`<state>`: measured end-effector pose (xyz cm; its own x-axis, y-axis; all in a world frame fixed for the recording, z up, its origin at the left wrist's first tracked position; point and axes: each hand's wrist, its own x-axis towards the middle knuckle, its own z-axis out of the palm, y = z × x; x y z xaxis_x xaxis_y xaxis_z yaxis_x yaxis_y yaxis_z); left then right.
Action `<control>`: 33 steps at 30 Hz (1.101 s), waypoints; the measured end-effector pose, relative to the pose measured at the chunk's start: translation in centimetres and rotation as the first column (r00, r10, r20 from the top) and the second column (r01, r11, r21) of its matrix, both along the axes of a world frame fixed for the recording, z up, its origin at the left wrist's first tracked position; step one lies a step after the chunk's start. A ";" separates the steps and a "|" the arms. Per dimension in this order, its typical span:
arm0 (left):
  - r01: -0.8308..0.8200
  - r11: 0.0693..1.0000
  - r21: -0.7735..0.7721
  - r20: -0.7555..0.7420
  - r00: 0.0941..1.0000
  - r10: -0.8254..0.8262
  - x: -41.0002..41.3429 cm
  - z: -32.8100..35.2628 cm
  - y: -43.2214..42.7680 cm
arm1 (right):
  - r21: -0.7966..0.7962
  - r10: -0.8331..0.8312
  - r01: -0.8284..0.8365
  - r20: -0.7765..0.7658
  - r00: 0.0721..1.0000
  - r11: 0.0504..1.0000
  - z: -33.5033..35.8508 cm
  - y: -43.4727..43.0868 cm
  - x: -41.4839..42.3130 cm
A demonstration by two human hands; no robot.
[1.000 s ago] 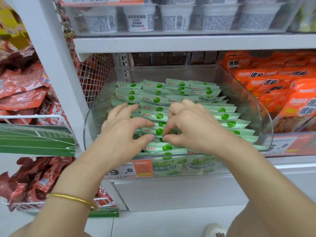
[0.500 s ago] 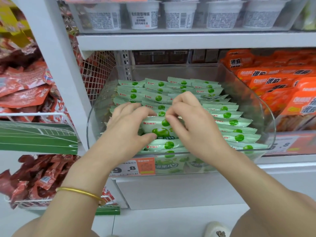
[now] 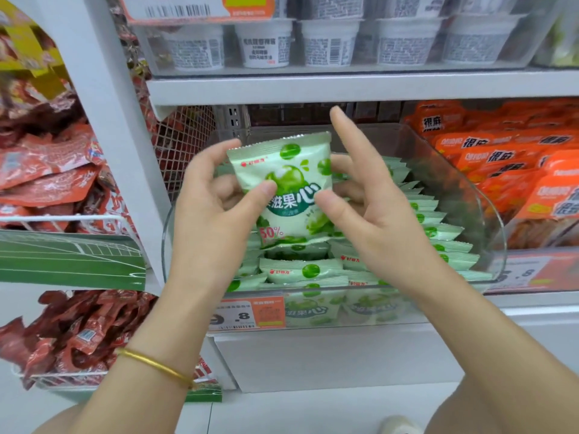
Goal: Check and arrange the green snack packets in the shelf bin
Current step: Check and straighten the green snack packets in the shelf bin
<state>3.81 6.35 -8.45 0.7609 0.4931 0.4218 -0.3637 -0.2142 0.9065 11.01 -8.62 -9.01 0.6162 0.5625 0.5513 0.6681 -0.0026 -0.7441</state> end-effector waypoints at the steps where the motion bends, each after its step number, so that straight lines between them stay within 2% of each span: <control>1: 0.010 1.000 -0.013 0.006 1.000 -0.010 0.0 -0.1 0.0 | -0.016 0.008 -0.007 0.039 0.999 1.000 -0.1 0.0 0.0; 4: 0.036 0.995 0.091 -0.019 0.999 -0.035 0.0 -0.4 -0.4 | 0.039 -0.055 0.054 0.033 0.998 0.998 -0.2 -0.1 0.3; 8: 0.204 0.950 0.238 -0.073 0.979 -0.192 -0.1 -0.7 -1.0 | 0.139 -0.051 0.077 -0.179 0.983 0.987 0.1 -0.9 1.0; 13: 0.313 0.935 0.168 -0.167 0.944 -0.286 -0.1 -0.4 -1.2 | 0.129 0.035 0.017 -0.389 0.920 0.991 -0.3 -1.6 1.9; 16: 0.373 0.918 0.138 -0.192 0.919 -0.344 -0.1 -0.5 -1.1 | 0.175 0.056 0.017 -0.407 0.912 0.984 -0.4 -1.7 2.0; 23: 0.397 0.890 0.222 -0.226 0.909 -0.350 0.0 -0.9 -0.9 | 0.228 0.081 0.014 -0.400 0.913 0.973 -0.5 -1.6 2.0; 26: 0.376 0.878 0.297 -0.246 0.918 -0.310 0.1 -1.3 -0.6 | 0.247 0.067 0.038 -0.404 0.912 0.968 -0.4 -1.5 1.8; 28: 0.287 0.866 0.408 -0.240 0.950 -0.202 0.1 -1.6 -0.6 | 0.237 0.009 0.082 -0.360 0.933 0.968 -0.5 -1.4 1.7; 31: 0.024 0.736 0.676 -0.084 0.995 0.045 0.3 -1.8 -0.5 | 0.191 -0.106 0.165 -0.285 0.953 0.968 -0.6 -1.4 1.7; 33: -0.038 0.689 0.724 -0.027 0.996 0.084 0.4 -1.9 -0.6 | 0.173 -0.124 0.168 -0.242 0.962 0.970 -0.6 -1.3 1.6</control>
<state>4.23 5.70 -10.39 0.7726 0.1003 0.6269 -0.2818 -0.8307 0.4801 12.56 -9.90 -9.65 0.8052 0.3554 0.4747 0.4839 0.0687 -0.8724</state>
